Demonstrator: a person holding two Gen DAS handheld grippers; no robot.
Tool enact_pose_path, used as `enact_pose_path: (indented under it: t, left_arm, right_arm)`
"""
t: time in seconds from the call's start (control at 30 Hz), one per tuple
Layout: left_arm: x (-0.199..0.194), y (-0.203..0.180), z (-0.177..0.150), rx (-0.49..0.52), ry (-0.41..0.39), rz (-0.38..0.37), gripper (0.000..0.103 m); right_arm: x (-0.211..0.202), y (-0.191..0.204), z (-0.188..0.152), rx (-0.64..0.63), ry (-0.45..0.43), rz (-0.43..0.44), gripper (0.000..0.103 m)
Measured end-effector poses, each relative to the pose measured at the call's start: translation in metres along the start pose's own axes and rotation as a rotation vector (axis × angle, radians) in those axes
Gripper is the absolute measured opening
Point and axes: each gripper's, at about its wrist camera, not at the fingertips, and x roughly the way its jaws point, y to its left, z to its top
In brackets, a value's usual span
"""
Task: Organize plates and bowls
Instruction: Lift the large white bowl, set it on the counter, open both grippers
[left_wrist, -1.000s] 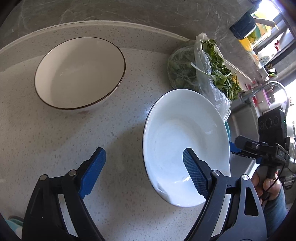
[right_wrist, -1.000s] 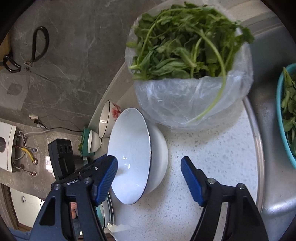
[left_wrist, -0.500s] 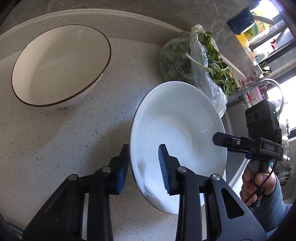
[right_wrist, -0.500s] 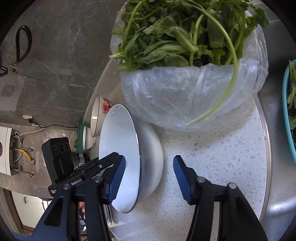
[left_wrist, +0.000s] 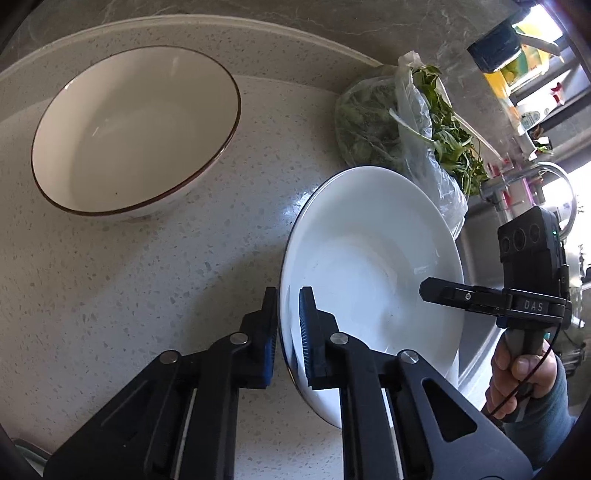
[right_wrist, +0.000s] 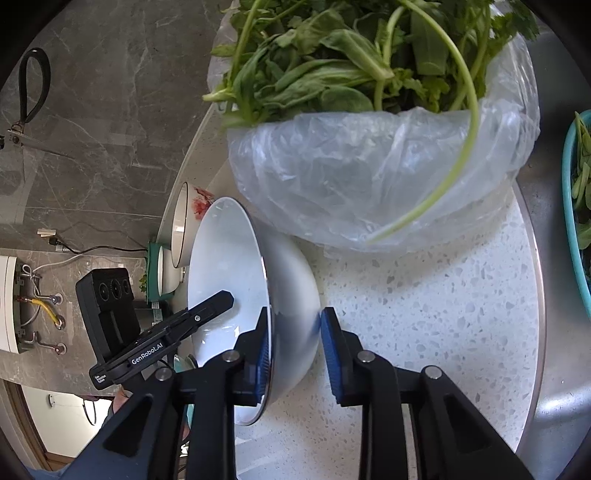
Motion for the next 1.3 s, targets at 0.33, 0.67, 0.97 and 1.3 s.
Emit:
enact_pose_path:
  t: [0.33,0.67,0.97,1.3]
  left_arm:
    - [0.002,0.005,-0.001,-0.027,0.022,-0.034,0.01]
    - [-0.018,-0.006,-0.027,-0.039,0.034,-0.048,0.01]
    - [-0.057,-0.025,-0.067,-0.055,0.013,-0.067,0.01]
    - [-0.072,-0.023,-0.136,-0.067,0.059,-0.046,0.01]
  right_arm:
    - [-0.004,-0.013,0.0,0.067,0.012,0.034,0.029]
    - [-0.021,-0.004,-0.02,0.069,0.027,0.031,0.029]
    - [-0.036,0.017,-0.056,0.057,0.056,0.04,0.029]
    - [-0.033,0.017,-0.101,0.093,0.116,0.04,0.03]
